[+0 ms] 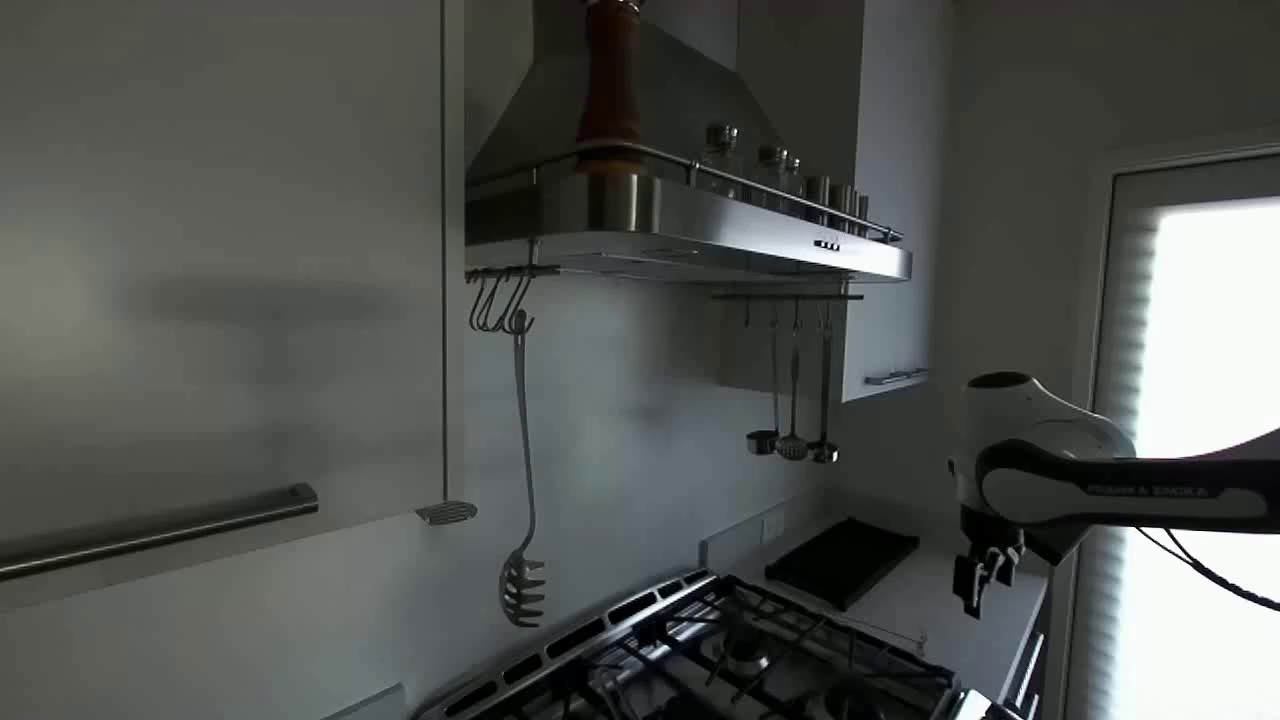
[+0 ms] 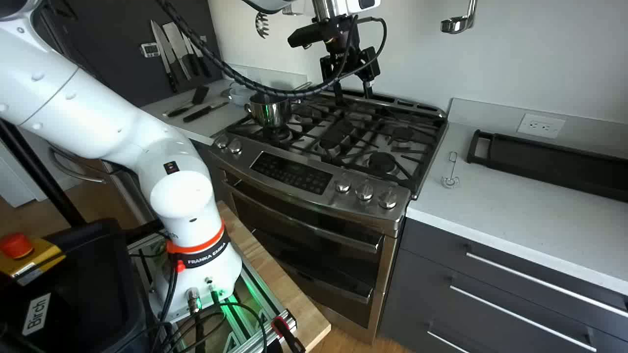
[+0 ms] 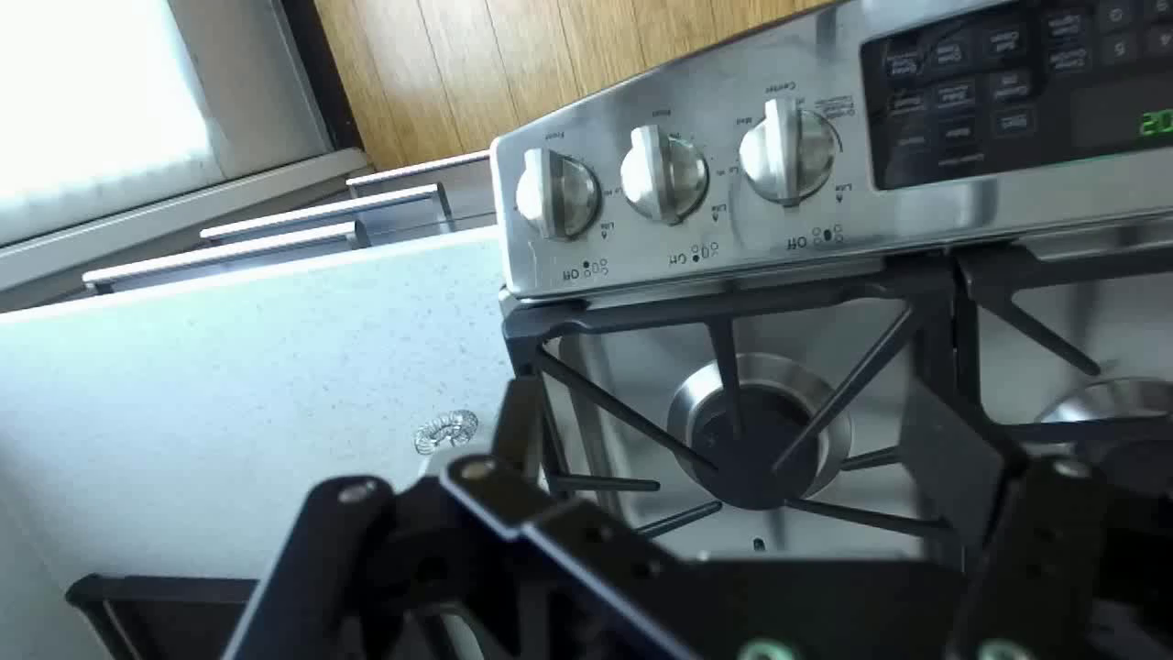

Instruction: Press a button on the range hood to turn on the light

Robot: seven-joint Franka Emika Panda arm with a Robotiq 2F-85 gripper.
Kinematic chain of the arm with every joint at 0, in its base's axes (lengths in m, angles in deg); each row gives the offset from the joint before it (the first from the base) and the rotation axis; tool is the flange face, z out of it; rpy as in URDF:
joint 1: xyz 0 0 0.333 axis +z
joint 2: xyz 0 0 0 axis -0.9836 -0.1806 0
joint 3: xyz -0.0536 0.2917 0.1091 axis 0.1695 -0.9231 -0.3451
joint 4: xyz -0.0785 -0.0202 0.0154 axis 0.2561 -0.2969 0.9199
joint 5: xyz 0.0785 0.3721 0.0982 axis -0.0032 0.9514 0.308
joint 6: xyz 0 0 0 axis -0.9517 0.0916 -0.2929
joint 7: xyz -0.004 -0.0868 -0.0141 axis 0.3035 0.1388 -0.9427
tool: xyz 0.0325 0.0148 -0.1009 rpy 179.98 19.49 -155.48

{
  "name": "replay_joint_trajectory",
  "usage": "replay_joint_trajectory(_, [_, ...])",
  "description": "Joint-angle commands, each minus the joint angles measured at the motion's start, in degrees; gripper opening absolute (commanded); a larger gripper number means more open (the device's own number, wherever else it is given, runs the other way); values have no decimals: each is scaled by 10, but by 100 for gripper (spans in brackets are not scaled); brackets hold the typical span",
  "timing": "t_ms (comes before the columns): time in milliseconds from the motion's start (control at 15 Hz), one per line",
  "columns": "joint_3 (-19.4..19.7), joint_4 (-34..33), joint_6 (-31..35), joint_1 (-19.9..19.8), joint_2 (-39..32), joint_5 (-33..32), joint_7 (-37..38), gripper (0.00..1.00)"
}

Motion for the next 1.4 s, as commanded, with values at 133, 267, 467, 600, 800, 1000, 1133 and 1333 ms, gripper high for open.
replay_joint_trajectory(133, [8,-1,-2,10,0,-5,4,100])
replay_joint_trajectory(267, [8,-1,-2,10,0,-5,4,100])
replay_joint_trajectory(467, [8,-1,-2,10,0,-5,4,100])
replay_joint_trajectory(600, [8,-1,-2,10,0,-5,4,100])
replay_joint_trajectory(800, [3,-11,-15,12,8,-8,3,100])
replay_joint_trajectory(1000, [-22,-44,-27,25,18,-23,1,100])
replay_joint_trajectory(1133, [-39,-72,-24,36,17,-37,-5,100])
replay_joint_trajectory(1333, [-67,-126,-31,52,2,-64,-11,100])
